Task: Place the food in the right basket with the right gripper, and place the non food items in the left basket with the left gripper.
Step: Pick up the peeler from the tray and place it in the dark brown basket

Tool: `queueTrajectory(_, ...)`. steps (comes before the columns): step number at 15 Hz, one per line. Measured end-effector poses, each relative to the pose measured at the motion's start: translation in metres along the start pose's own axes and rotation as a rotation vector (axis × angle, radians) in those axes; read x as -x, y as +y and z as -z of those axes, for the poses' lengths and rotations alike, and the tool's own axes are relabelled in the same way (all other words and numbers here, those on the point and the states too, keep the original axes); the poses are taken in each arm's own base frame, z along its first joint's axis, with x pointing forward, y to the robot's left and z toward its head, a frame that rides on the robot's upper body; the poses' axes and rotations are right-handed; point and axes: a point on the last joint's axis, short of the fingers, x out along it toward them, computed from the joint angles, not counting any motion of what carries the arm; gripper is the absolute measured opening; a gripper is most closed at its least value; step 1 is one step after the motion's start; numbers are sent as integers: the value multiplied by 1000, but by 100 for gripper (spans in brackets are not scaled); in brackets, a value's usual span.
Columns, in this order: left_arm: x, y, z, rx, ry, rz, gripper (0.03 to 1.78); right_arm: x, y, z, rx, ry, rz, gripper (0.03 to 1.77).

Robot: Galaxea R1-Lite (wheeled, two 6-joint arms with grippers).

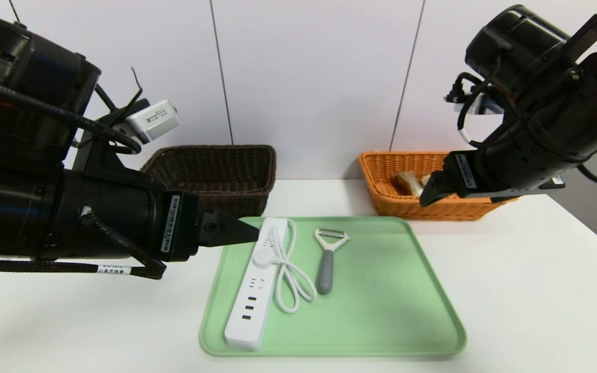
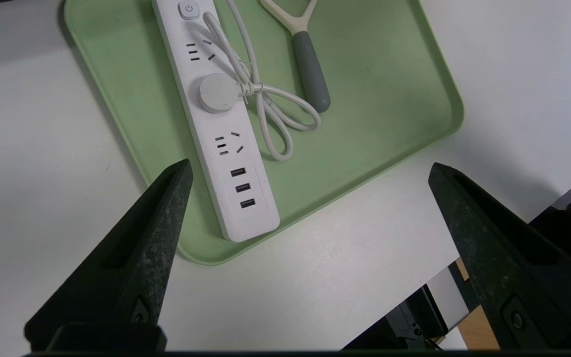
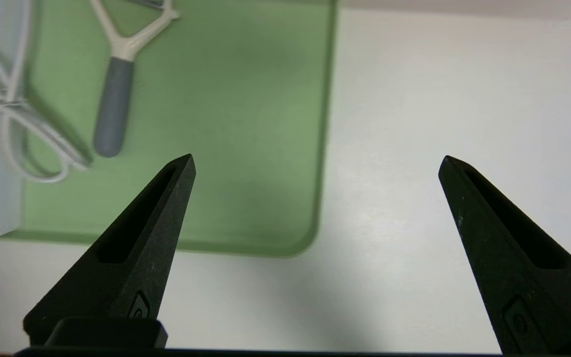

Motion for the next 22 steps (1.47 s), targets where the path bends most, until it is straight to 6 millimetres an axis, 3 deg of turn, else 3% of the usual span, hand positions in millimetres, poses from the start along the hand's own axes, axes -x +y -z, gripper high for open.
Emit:
queueTrajectory(7, 4, -3, 1, -8, 0, 11, 169, 19, -17, 12, 60, -9, -30, 169)
queueTrajectory(11, -4, -12, 2, 18, 28, -53, 169, 33, -27, 31, 56, -1, -37, 169)
queueTrajectory(15, -23, -41, 0, 93, 107, -88, 169, 42, -37, 49, 30, 0, 4, 169)
queueTrajectory(19, -59, -70, -6, 211, 155, -67, 169, 46, -51, 55, -44, -3, 28, 170)
queueTrajectory(22, -85, -81, -11, 300, 181, -60, 169, 44, -59, 58, -76, 11, 38, 170)
